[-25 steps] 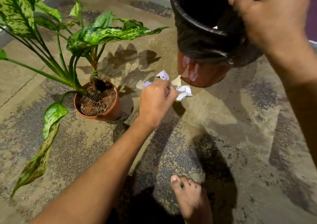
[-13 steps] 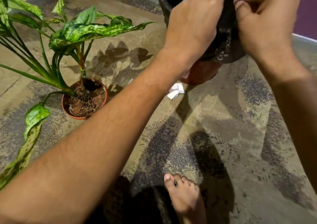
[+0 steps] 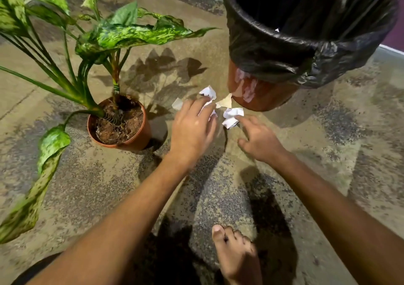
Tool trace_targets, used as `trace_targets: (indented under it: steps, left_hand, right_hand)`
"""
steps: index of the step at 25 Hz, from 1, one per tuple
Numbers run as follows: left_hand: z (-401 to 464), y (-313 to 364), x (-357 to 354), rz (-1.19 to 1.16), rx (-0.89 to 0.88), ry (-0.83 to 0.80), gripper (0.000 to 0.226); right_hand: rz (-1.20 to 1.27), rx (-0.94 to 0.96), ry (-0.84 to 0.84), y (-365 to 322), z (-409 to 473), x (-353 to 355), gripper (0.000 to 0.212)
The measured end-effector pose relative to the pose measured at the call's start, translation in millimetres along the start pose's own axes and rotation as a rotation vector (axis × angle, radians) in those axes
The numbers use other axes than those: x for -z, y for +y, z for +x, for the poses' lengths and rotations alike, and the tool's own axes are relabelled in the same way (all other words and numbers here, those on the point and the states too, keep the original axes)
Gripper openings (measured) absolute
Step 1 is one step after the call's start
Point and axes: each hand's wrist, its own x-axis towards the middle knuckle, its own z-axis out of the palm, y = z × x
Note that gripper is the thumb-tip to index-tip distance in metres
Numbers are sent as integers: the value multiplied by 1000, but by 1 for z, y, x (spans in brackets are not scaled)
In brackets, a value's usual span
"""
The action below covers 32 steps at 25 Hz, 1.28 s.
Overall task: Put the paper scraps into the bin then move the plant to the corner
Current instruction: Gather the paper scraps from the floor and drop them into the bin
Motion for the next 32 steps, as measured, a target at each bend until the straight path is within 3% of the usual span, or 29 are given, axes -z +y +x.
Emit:
trace_targets:
  steps: [4, 13, 16, 21, 25, 29, 32]
  left_hand:
    - [-25, -39, -21, 45, 147, -403, 41]
    - [17, -97, -69, 28, 424, -797, 95]
    - [24, -104, -80, 19, 470, -906, 97]
    - [17, -89, -75, -46, 281, -718, 52]
    - [-2, -76, -60, -80, 195, -744, 39]
    - [-21, -72, -42, -167, 315, -739, 45]
    - [-34, -72, -25, -203, 413, -698, 27]
  right_hand:
    - [-145, -15, -195, 8, 34, -19, 73]
    - [-387, -25, -237, 5, 76, -18, 75]
    - [-380, 14, -262, 0, 84, -16, 76]
    - [-349, 176, -265, -23, 78, -29, 73]
    - [-222, 253, -123, -29, 48, -43, 50]
    - [-14, 109, -44, -27, 18, -46, 32]
    - [103, 14, -18, -19, 1, -34, 27]
